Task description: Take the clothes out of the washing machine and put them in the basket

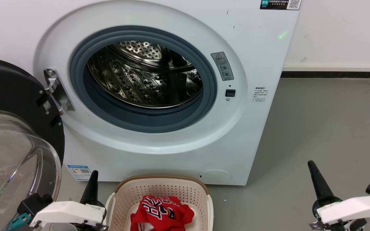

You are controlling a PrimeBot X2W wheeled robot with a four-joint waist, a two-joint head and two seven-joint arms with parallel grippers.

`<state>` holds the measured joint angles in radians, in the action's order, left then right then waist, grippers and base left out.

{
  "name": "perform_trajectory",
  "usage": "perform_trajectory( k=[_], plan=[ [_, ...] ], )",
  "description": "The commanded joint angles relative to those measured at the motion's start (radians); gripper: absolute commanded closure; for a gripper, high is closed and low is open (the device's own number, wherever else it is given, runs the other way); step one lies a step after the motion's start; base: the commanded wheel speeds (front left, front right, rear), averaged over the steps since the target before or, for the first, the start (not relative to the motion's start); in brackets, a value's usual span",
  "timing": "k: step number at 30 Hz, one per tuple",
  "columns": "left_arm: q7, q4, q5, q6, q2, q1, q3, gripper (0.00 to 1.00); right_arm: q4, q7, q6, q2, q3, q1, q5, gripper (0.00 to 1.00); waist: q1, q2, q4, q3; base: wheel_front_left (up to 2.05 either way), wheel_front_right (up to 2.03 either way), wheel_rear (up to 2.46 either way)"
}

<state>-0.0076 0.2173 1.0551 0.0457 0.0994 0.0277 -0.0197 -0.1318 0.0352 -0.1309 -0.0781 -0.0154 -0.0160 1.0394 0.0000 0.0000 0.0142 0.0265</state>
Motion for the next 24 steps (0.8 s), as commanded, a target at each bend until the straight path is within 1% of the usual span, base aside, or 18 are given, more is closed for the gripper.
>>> perform_trajectory(
  k=[1, 24],
  plan=[
    [0.005, -0.007, 0.022, 0.009, 0.0, 0.027, -0.008, 1.0, 0.004, 0.0, 0.0, -0.007, -0.004, 0.03, 0.028, 1.0, 0.0, 0.0, 0.0, 0.0, 0.0, 0.0, 0.0],
    [0.054, 0.008, 0.243, 0.042, -0.021, 0.051, -0.045, 1.0, -0.044, 0.018, 0.0, -0.006, -0.025, 0.071, 0.268, 1.0, 0.0, 0.0, -0.005, -0.01, 0.0, 0.0, 0.0]
  ],
)
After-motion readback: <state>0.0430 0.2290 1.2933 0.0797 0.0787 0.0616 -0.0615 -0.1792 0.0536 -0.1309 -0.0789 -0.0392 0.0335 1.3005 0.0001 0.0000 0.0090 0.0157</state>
